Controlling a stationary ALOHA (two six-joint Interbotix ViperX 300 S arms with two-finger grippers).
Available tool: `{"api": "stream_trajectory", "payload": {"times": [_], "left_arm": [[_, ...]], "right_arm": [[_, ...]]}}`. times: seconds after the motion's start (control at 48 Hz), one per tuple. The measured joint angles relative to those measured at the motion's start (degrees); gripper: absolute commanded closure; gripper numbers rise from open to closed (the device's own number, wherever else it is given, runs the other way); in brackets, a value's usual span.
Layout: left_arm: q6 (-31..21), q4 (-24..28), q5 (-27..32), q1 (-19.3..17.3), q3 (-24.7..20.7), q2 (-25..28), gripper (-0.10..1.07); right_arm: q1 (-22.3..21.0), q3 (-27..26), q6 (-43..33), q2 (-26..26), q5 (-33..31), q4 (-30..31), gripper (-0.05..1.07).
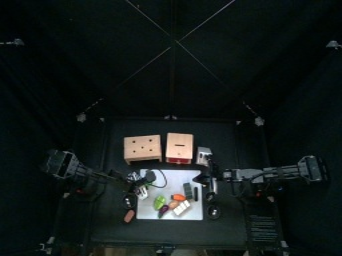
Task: Place peas onto bench
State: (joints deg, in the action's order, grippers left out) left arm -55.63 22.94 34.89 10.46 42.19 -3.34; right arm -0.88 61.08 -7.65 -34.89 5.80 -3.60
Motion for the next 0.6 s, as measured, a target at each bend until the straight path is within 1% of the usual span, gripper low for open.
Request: {"api": "stream_trajectory", "payload": {"times": [0.188, 0.208, 0.271, 0.396, 0.479, 0.604], "left_arm": [[0.18, 2.02, -0.44, 0.00, 0.00, -0.53, 0.41], [0.09, 3.34, -0.53, 0.00, 0.00, -1.14, 0.41], [0.09, 5.01, -0.35, -0.09, 0.00, -2.37, 0.41], [0.18, 7.47, 0.26, -0.26, 0.00, -5.45, 0.41], [0.26, 8.44, 1.85, -1.23, 0.00, -8.26, 0.41], [-0.09, 8.88, 5.71, -4.31, 0.00, -13.45, 0.41]], "right_arm": [[0.00, 0.00, 0.00, 0.00, 0.00, 0.00, 1.00], [0.00, 0.00, 0.00, 0.00, 0.00, 0.00, 1.00], [0.00, -0.09, 0.00, -0.09, 0.00, -0.09, 1.00], [0.00, -0.18, 0.00, 0.00, 0.00, -0.09, 1.00], [0.00, -0.18, 0.00, 0.00, 0.00, 0.00, 1.00], [0.00, -0.18, 0.00, 0.00, 0.00, 0.00, 1.00]]}}
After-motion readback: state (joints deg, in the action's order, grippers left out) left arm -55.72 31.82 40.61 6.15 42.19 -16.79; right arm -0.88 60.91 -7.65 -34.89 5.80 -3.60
